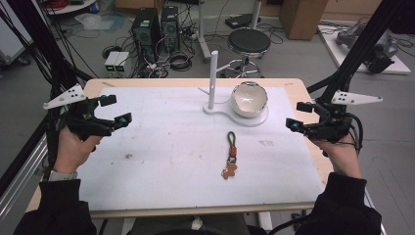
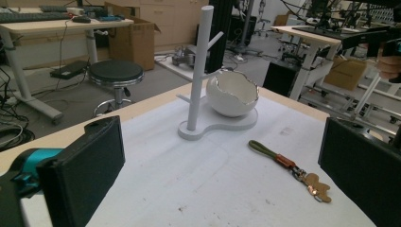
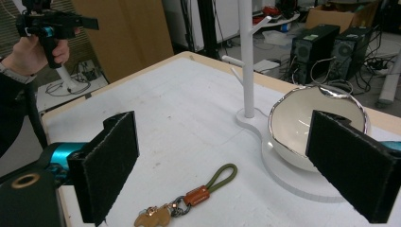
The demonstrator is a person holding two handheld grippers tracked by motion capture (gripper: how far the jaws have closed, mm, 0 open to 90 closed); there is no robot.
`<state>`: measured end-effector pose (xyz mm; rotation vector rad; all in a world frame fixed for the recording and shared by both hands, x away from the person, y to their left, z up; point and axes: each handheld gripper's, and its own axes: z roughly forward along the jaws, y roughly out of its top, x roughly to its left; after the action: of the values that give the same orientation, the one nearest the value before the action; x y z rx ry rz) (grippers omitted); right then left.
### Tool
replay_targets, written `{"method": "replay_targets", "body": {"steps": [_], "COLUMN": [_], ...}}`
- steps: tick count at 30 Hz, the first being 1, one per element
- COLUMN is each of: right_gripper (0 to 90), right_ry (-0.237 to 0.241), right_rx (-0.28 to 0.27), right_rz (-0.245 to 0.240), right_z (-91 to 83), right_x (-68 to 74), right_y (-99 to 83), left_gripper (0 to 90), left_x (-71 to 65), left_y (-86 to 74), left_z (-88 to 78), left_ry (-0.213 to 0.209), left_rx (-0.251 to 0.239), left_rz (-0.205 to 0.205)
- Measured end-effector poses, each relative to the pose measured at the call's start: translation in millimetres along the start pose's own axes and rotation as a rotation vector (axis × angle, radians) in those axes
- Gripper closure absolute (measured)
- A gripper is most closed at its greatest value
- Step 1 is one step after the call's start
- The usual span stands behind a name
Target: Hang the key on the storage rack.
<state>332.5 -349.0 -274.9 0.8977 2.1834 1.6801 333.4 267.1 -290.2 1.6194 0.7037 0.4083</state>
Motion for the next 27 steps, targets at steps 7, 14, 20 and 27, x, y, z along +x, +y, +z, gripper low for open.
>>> {"method": "replay_targets", "body": {"steps": [7, 14, 20, 27], "right_gripper": [9.9, 9.9, 9.9, 9.9], "right_ry": [-0.001, 0.001, -0.002, -0.015], "right_rx": [0.008, 0.026, 0.092, 0.144], "right_rz": [0.003, 0.009, 0.011, 0.003], "right_z": [3.4, 19.7, 49.9, 77.4], "right_x": [-0.6, -3.4, -5.4, -6.7], "right_y": [-1.0, 1.2, 1.8, 1.4], "left_gripper": [1.7, 1.7, 1.7, 1.7], "left_x": [-1.3, -1.8, -1.3, -0.6], "left_y": [-1.2, -6.6, -10.3, -14.8], "left_z": [2.0, -5.9, -18.8, -28.2], "left_ry": [0.011, 0.032, 0.071, 0.093], "left_rx": [0.006, 0.011, -0.001, -0.001], "left_rz": [-0.003, -0.007, -0.008, -0.023]}}
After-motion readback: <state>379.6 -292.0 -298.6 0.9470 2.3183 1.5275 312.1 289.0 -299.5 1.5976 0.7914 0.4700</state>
